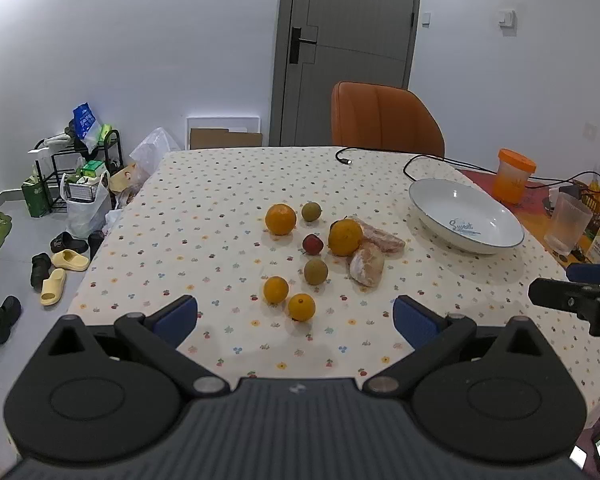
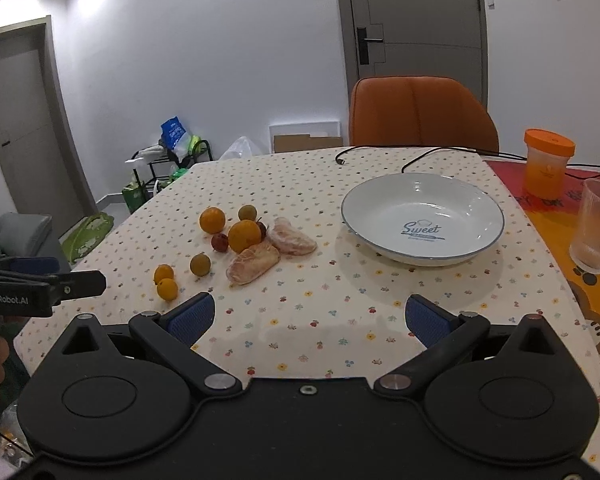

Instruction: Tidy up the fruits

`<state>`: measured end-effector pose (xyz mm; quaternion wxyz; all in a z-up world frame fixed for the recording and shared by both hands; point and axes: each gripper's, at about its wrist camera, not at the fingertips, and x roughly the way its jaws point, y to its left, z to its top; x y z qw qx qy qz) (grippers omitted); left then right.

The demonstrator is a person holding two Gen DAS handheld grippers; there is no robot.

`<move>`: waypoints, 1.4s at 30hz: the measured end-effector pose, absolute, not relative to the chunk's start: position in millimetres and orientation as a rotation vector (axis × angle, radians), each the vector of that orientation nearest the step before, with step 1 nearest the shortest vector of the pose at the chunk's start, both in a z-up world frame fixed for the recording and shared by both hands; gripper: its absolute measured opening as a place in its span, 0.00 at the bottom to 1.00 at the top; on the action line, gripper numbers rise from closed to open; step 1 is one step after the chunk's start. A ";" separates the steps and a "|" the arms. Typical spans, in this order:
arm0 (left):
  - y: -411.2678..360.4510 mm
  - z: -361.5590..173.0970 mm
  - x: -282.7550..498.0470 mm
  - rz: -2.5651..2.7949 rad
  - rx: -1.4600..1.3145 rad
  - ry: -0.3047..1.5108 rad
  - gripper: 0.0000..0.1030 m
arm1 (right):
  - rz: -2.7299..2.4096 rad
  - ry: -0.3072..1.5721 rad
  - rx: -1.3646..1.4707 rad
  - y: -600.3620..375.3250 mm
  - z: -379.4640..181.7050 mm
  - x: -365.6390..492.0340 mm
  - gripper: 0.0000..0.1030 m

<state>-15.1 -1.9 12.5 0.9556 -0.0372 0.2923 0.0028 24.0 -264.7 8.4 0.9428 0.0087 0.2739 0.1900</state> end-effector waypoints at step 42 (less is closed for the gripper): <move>1.6 -2.4 -3.5 0.006 -0.083 0.616 1.00 | 0.411 0.616 0.028 -268.2 -9.4 40.2 1.00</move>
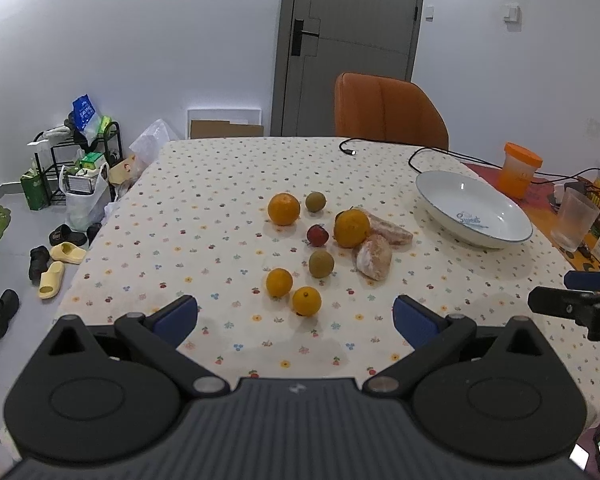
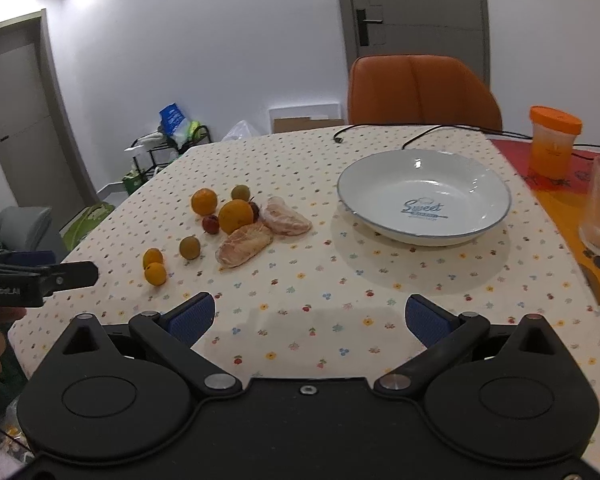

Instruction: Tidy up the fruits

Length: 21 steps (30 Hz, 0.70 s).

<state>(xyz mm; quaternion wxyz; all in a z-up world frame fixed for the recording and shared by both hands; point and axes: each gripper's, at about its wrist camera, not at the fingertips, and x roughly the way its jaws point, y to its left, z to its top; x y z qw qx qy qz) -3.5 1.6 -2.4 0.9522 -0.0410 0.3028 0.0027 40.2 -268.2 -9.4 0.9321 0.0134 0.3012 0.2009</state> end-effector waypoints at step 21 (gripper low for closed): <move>2.1 -37.2 38.0 -0.017 -0.082 0.653 0.94 | 0.521 0.645 0.103 -260.3 -35.2 76.4 1.00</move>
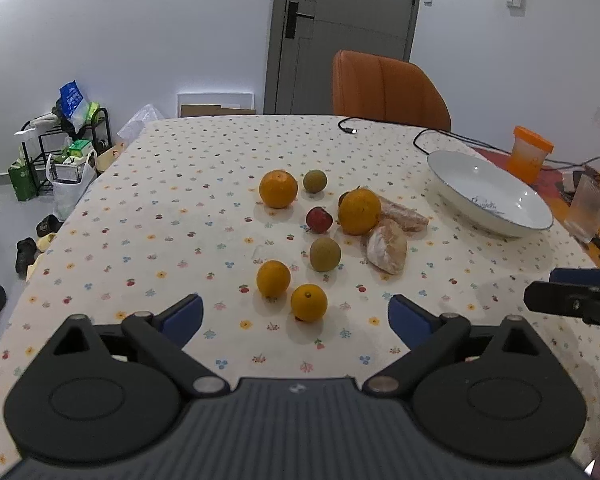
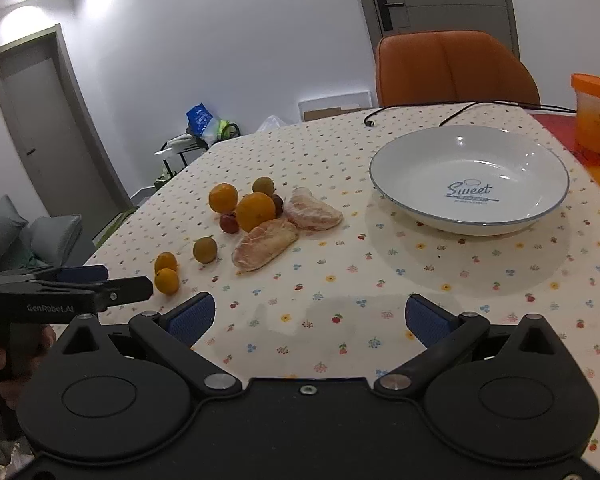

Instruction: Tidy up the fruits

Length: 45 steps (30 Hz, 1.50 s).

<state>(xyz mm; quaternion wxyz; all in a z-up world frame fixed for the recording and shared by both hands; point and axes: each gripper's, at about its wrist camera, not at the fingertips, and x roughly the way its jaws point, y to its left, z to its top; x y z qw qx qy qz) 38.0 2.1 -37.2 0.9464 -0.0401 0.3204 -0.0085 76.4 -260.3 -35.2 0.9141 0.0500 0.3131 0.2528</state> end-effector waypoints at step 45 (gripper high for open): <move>37.0 -44.1 71.6 0.038 -0.131 0.669 0.22 | 0.499 0.637 0.074 -161.3 -63.5 140.3 0.75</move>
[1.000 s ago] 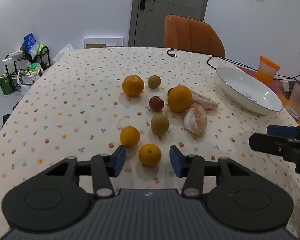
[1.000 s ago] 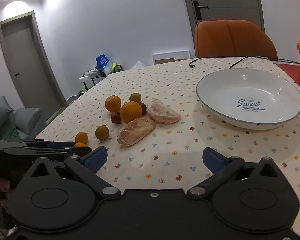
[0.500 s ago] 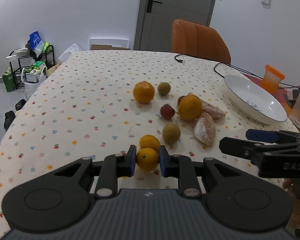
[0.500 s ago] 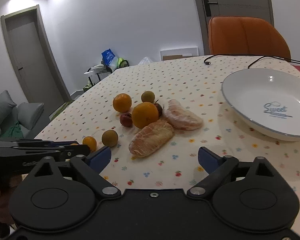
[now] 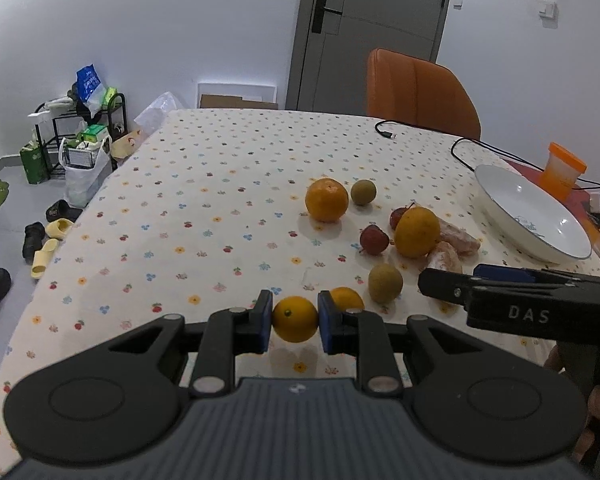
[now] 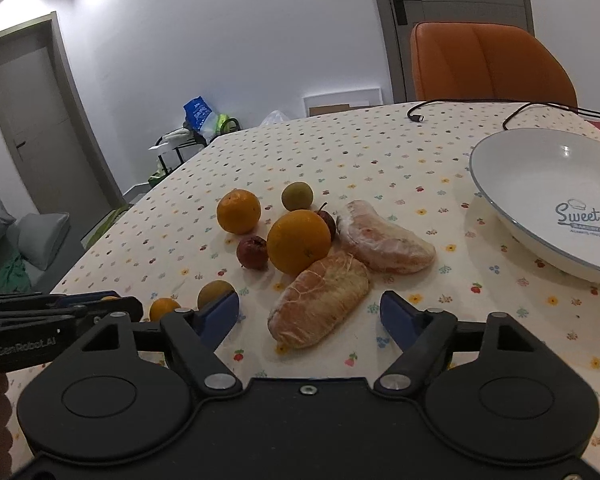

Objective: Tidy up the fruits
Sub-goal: 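Grasp a small orange with the left tool while the right grasps a pomelo segment, then release the small orange into the white plate while the right tool releases the pomelo there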

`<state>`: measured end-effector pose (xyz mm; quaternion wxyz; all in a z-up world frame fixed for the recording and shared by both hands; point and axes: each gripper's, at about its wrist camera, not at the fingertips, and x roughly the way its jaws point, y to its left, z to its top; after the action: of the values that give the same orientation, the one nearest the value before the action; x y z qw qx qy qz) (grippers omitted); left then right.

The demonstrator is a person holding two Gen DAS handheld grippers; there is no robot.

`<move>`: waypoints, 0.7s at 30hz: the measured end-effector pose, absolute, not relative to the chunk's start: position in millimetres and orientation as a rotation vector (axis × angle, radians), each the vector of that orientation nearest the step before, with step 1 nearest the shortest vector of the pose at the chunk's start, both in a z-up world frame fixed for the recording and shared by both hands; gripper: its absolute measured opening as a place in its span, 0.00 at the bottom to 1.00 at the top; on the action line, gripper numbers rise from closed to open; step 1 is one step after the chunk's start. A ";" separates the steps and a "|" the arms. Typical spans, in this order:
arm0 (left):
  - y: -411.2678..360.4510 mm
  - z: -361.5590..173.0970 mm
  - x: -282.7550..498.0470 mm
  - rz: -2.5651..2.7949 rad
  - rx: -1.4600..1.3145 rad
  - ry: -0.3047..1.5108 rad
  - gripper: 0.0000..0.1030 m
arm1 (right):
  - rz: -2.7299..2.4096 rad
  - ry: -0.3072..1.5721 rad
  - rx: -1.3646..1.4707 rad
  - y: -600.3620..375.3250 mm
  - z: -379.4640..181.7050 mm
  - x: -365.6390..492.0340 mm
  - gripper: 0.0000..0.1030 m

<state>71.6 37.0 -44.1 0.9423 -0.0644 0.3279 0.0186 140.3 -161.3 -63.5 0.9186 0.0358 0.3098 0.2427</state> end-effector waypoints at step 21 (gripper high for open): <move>31.0 -34.7 68.5 0.044 -0.117 0.645 0.22 | 0.522 0.613 0.103 -189.5 -62.1 129.9 0.32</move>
<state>68.5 31.0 -34.7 0.9465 -0.0577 0.3167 0.0215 129.9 -189.5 -62.1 0.9187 0.0500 0.2983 0.2540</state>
